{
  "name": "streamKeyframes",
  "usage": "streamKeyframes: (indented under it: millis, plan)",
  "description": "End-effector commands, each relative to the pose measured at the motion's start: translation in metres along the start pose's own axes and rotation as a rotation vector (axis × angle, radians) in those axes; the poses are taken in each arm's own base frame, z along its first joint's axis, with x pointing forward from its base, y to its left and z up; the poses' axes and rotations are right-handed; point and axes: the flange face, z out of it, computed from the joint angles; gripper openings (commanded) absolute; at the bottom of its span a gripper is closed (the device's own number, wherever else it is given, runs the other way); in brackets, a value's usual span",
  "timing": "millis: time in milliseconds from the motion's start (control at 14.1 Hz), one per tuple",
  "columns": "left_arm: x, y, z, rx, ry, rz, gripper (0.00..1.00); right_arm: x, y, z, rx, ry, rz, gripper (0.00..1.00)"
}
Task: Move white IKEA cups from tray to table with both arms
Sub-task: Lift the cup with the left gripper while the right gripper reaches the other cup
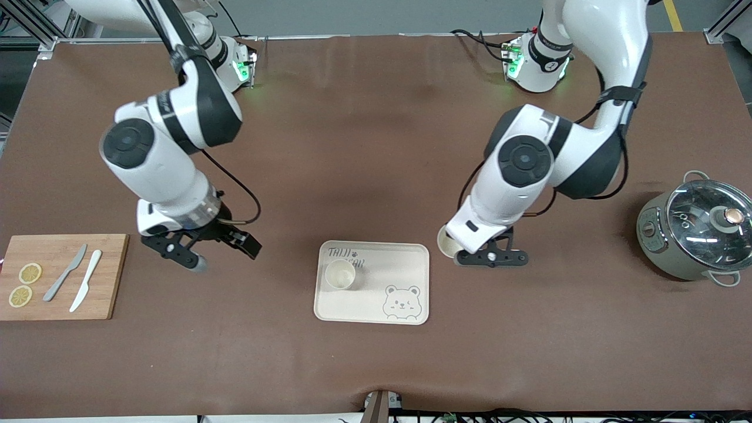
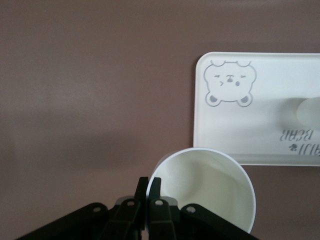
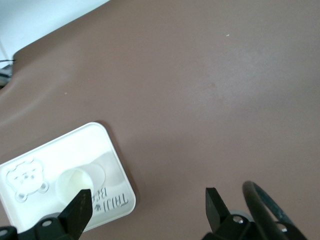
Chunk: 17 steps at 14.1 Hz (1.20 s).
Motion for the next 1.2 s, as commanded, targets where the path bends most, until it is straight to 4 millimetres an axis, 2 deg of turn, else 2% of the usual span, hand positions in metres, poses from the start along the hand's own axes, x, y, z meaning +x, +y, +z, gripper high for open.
streamKeyframes:
  millis: [0,141,566,707,920,1132]
  plan:
    - [-0.024,-0.034,0.002,-0.019,0.012,0.041,0.0,-0.011,-0.038,0.026,-0.036,0.033,0.048,1.0]
    - [-0.035,-0.051,0.013,-0.019,0.034,0.065,0.0,-0.028,-0.056,0.036,-0.042,0.036,0.081,1.0]
    - [-0.067,-0.084,0.049,-0.032,0.111,0.088,0.0,-0.057,-0.082,0.073,-0.054,0.056,0.145,1.0]
    - [-0.078,-0.097,0.062,-0.045,0.135,0.106,0.0,-0.058,-0.084,0.083,-0.062,0.055,0.138,1.0]
    - [-0.096,-0.127,0.087,-0.057,0.187,0.131,0.0,-0.062,-0.094,0.096,-0.046,0.06,0.155,1.0]
    - [-0.108,-0.142,0.101,-0.057,0.214,0.148,0.0,-0.067,-0.102,0.11,-0.026,0.074,0.172,1.0]
